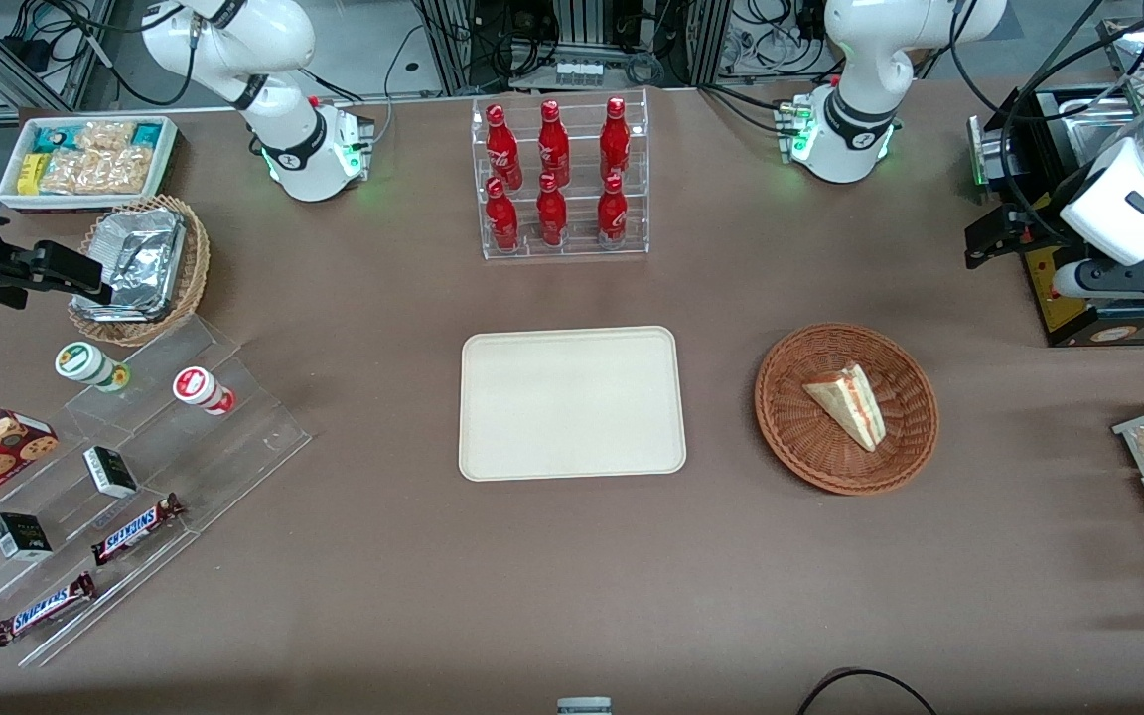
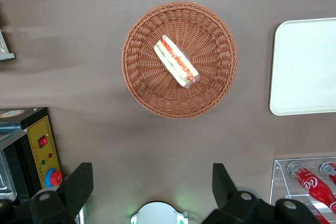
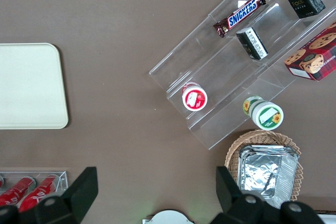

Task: Place sandwich from basket to tray
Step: 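Move the open left gripper over the sandwich in the wicker basket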

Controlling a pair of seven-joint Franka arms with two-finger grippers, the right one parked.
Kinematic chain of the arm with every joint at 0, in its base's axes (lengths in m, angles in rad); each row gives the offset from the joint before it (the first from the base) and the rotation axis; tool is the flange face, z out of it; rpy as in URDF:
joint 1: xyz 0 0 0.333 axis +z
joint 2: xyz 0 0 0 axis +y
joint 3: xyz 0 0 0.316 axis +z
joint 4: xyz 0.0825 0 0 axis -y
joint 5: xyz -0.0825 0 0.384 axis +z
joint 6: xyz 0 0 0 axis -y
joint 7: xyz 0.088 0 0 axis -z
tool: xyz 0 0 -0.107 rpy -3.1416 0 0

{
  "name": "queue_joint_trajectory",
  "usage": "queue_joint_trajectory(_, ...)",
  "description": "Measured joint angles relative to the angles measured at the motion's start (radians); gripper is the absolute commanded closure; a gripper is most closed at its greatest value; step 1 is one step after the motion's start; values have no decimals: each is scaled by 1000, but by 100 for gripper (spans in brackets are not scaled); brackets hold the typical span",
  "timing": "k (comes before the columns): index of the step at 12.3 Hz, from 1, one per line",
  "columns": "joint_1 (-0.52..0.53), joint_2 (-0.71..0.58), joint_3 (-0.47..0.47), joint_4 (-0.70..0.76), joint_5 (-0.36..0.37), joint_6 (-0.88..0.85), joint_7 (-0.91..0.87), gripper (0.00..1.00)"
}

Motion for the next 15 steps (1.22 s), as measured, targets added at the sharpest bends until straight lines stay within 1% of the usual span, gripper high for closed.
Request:
queue_joint_trajectory(4, 0, 14, 0, -11, 0, -4, 3, 0)
queue_joint_trajectory(6, -1, 40, -3, -49, 0, 25, 4, 0)
queue_joint_trajectory(12, -6, 62, -10, -330, 0, 359, 1, 0)
queue_joint_trajectory(15, -6, 59, -9, -469, 0, 551, -51, 0)
